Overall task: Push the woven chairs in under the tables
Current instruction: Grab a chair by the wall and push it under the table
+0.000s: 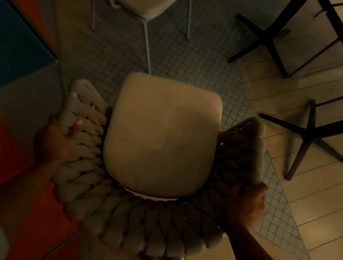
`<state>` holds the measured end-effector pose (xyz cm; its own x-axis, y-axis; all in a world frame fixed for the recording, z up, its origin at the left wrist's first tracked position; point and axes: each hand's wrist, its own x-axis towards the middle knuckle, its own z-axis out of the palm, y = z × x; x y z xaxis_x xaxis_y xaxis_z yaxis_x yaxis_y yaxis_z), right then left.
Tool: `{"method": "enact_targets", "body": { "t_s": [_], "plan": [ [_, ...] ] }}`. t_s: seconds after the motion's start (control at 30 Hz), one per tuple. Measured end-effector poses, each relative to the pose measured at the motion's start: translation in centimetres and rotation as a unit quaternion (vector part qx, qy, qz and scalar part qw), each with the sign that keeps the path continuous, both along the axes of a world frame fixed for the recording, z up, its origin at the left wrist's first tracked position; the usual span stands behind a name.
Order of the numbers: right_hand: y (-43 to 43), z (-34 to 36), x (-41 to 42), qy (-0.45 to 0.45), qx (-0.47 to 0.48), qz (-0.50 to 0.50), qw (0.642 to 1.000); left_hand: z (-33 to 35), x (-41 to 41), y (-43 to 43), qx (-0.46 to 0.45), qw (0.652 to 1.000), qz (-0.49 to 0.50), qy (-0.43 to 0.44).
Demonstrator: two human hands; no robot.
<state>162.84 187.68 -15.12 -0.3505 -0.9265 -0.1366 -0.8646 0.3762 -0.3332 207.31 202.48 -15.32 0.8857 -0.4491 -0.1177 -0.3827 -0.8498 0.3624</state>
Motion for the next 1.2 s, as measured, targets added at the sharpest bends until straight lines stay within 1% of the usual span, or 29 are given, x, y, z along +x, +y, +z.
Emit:
{"method": "enact_targets", "body": {
  "t_s": [0.07, 0.2, 0.33, 0.47, 0.53, 0.63, 0.8, 0.9, 1.1, 1.2],
  "plan": [
    [0.1, 0.2, 0.1, 0.001, 0.011, -0.001, 1.0, 0.1, 0.1, 0.0, 0.01, 1.0, 0.005, 0.008],
    [0.1, 0.8, -0.2, -0.02, 0.022, 0.017, 0.999, 1.1, -0.6, 0.3, -0.004, 0.997, 0.024, 0.073],
    [-0.9, 1.7, -1.1, -0.028, 0.08, 0.034, 0.996, 1.8, -3.2, 3.2, -0.037, 0.99, 0.06, 0.12],
    [-2.9, 2.3, -1.0, -0.026, 0.083, 0.092, 0.992, 1.8, -8.2, 6.2, -0.073, 0.971, 0.169, 0.152],
    [-4.2, 2.6, -0.5, -0.037, 0.071, 0.117, 0.99, 1.6, -10.4, 6.6, -0.085, 0.954, 0.238, 0.161],
    [-6.8, 2.7, 0.4, -0.045, 0.048, 0.158, 0.985, 1.5, -11.9, 6.3, -0.081, 0.933, 0.313, 0.158],
    [-12.3, 2.2, 2.5, -0.025, 0.014, 0.226, 0.974, 1.6, -12.1, 5.5, -0.073, 0.936, 0.325, 0.115],
    [-14.8, 2.1, 4.1, -0.001, 0.029, 0.214, 0.976, 1.2, -12.1, 5.3, -0.071, 0.94, 0.322, 0.091],
    [-14.2, 1.7, 4.6, 0.013, 0.013, 0.213, 0.977, 0.7, -11.9, 5.1, -0.054, 0.947, 0.309, 0.073],
    [-14.0, 2.6, 4.9, 0.022, 0.038, 0.21, 0.977, 0.8, -11.8, 5.1, -0.043, 0.948, 0.305, 0.075]
  ]
}}
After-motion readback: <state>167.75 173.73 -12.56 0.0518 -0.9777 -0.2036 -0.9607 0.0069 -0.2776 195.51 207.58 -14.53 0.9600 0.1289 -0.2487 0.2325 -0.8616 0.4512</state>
